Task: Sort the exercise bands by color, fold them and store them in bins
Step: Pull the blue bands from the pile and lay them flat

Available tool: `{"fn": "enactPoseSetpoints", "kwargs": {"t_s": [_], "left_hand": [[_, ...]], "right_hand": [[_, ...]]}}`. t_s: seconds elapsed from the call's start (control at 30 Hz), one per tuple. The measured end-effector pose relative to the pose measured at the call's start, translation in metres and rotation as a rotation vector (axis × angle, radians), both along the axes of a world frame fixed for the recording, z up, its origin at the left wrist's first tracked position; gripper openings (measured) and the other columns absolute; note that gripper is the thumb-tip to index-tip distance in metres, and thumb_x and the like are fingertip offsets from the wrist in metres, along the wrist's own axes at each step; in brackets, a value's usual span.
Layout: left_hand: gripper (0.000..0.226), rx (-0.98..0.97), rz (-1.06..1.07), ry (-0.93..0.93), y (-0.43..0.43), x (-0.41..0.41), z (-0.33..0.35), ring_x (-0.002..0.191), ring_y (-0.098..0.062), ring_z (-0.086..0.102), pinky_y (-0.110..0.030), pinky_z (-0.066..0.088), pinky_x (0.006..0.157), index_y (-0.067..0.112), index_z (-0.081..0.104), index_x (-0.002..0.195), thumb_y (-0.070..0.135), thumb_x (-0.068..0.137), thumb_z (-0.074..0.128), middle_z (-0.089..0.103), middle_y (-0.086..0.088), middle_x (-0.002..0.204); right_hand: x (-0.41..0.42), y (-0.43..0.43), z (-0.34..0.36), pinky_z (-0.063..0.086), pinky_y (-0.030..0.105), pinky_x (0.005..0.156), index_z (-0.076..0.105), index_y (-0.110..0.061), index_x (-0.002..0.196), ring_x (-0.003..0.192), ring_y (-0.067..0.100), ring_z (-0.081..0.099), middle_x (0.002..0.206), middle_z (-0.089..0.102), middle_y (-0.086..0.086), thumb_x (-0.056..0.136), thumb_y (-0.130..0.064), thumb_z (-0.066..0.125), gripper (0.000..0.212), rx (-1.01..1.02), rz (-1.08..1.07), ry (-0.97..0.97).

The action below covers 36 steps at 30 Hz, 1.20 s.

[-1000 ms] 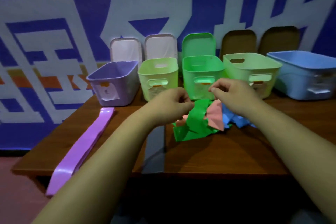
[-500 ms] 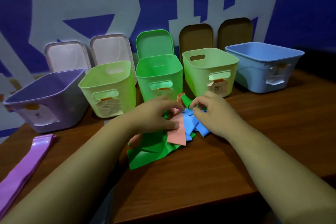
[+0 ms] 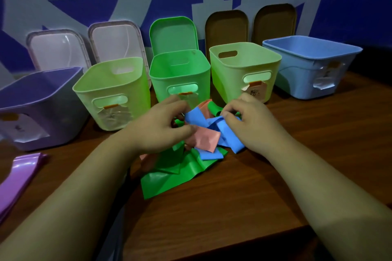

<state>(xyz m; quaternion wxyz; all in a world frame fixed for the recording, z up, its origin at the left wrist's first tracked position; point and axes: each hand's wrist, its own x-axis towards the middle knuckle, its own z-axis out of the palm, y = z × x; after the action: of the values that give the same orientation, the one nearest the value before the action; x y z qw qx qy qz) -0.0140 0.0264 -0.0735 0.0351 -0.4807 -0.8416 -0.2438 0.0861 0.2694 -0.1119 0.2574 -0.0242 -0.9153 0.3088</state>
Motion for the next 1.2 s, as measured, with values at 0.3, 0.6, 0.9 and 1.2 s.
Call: {"fn": "enactPoseSetpoints", "kwargs": {"t_s": [0.3, 0.6, 0.9, 1.2], "left_hand": [[0.02, 0.619, 0.075, -0.451, 0.004, 0.012, 0.016, 0.085, -0.016, 0.063, -0.042, 0.053, 0.082, 0.025, 0.075, 0.087, 0.031, 0.104, 0.065, 0.069, -0.001, 0.089], [0.02, 0.825, 0.015, -0.435, 0.019, 0.029, 0.079, 0.086, -0.019, 0.064, -0.037, 0.053, 0.075, 0.028, 0.079, 0.098, 0.042, 0.098, 0.065, 0.073, -0.003, 0.094], [0.017, 0.801, 0.077, -0.317, 0.033, 0.052, 0.104, 0.073, -0.007, 0.059, -0.025, 0.05, 0.064, 0.022, 0.079, 0.103, 0.025, 0.106, 0.062, 0.073, 0.01, 0.083], [0.017, 0.81, 0.122, -0.314, 0.033, 0.064, 0.108, 0.071, -0.008, 0.062, -0.026, 0.056, 0.067, 0.024, 0.077, 0.107, 0.025, 0.106, 0.06, 0.074, 0.009, 0.086]], "right_hand": [[0.006, -0.005, 0.005, 0.035, 0.01, 0.073, 0.074, -0.026, 0.093, 0.085, -0.003, 0.054, 0.096, 0.054, -0.011, 0.104, -0.023, 0.065, 0.014, -0.064, 0.071, 0.092], [0.015, -0.013, 0.014, 0.041, 0.009, 0.084, 0.079, -0.025, 0.112, 0.104, -0.003, 0.06, 0.103, 0.063, -0.018, 0.106, -0.033, 0.064, 0.018, -0.13, 0.22, 0.065], [0.023, -0.012, 0.013, 0.048, 0.017, 0.085, 0.075, -0.031, 0.106, 0.104, 0.001, 0.062, 0.104, 0.065, -0.016, 0.097, -0.029, 0.077, 0.009, -0.137, 0.268, 0.088], [0.026, -0.017, 0.015, 0.042, 0.006, 0.081, 0.07, -0.034, 0.11, 0.105, -0.003, 0.061, 0.108, 0.065, -0.017, 0.1, -0.03, 0.073, 0.011, -0.19, 0.291, 0.098]]}}
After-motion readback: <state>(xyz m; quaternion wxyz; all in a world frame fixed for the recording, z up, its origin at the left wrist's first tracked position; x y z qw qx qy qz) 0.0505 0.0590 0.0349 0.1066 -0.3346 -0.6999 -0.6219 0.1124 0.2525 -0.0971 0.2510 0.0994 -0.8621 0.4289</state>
